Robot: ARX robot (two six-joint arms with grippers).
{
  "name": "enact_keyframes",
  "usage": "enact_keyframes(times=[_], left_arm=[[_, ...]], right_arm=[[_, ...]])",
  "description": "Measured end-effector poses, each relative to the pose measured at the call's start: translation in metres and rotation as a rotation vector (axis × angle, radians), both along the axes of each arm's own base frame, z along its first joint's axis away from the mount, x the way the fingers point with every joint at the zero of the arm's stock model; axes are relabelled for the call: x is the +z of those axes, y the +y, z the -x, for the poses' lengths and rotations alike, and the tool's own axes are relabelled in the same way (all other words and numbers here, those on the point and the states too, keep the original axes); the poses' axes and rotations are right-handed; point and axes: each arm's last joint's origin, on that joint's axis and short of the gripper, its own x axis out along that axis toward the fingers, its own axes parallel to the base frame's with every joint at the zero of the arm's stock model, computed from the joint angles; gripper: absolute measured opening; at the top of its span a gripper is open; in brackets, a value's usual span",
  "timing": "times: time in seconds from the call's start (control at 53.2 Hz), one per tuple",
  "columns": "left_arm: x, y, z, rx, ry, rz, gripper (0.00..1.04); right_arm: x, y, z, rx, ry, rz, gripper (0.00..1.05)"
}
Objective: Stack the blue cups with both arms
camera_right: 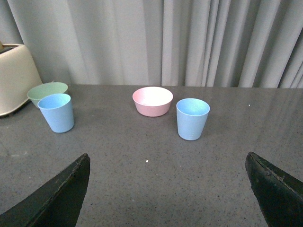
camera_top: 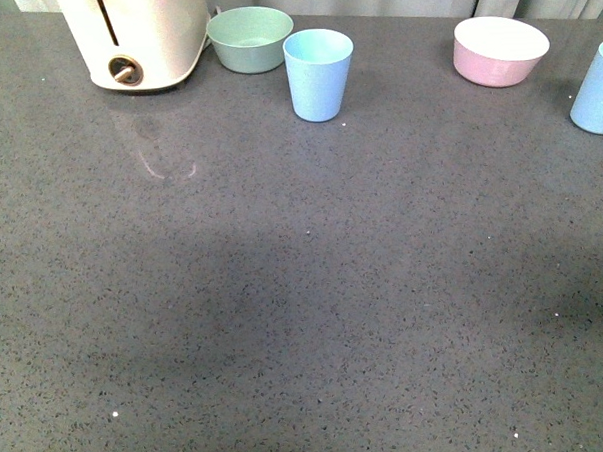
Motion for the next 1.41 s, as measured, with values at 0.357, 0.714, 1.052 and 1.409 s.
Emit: enact_keyframes(times=[0.357,0.714,1.052,1.409], left_arm=[[0.0,0.0,0.0,0.0,0.0,0.0,0.96],[-0.001,0.0,-0.001,0.016,0.106,0.035,0.96],[0.048,-0.025,-0.104,-0.092,0.671,0.176,0.96],[0.03,-0.08,-0.229,-0.23,0.847,0.185,0.96]], right_arm=[[0.0,0.0,0.0,0.0,0.0,0.0,0.96],[0.0,0.0,0.0,0.0,0.0,0.0,0.96],[0.0,0.0,0.0,0.0,0.0,0.0,0.96],[0.0,0.0,0.0,0.0,0.0,0.0,0.96]])
